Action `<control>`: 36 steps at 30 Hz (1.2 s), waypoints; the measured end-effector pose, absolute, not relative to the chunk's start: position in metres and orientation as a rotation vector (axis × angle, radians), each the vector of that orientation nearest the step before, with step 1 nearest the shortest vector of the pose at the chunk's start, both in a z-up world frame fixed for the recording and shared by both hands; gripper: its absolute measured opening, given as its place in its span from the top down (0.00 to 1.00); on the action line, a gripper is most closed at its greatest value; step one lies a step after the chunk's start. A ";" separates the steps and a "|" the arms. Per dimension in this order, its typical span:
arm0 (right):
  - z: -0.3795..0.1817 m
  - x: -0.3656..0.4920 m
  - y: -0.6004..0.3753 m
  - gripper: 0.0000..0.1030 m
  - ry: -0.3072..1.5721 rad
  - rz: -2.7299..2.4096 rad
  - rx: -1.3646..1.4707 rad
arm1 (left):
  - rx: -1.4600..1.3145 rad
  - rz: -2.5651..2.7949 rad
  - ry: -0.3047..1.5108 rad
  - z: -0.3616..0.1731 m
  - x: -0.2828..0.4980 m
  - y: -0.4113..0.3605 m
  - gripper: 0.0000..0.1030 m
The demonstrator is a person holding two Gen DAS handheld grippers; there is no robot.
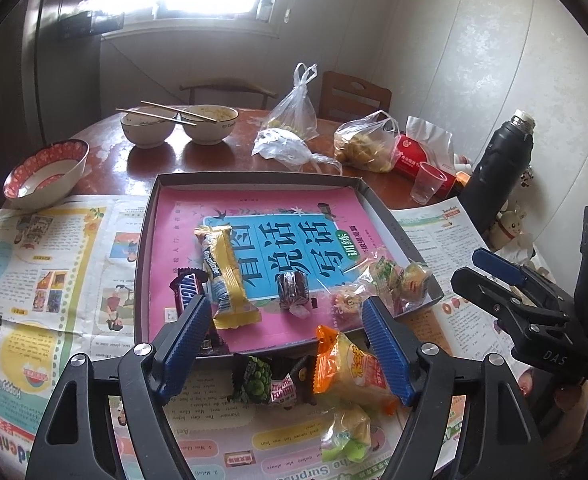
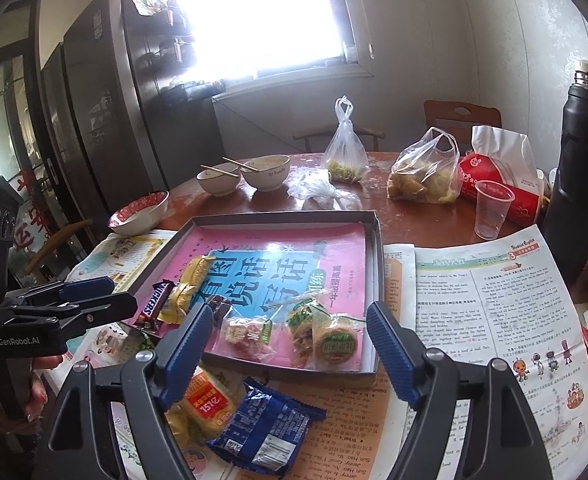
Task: Organize snacks
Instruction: 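Withdraw both open tools from the box toward the remaining snacks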
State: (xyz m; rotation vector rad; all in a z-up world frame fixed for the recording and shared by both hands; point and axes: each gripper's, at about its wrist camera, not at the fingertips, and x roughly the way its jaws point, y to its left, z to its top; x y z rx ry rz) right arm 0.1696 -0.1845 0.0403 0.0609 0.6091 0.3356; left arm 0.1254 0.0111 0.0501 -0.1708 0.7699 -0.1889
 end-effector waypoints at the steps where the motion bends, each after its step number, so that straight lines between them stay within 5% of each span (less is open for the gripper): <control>1: 0.041 0.169 -0.184 0.23 0.609 0.337 0.059 | -0.168 -0.191 0.769 0.051 0.124 0.011 0.23; 36: 0.043 0.138 -0.184 0.14 0.605 0.382 0.077 | -0.088 -0.200 0.766 0.051 0.092 -0.002 0.23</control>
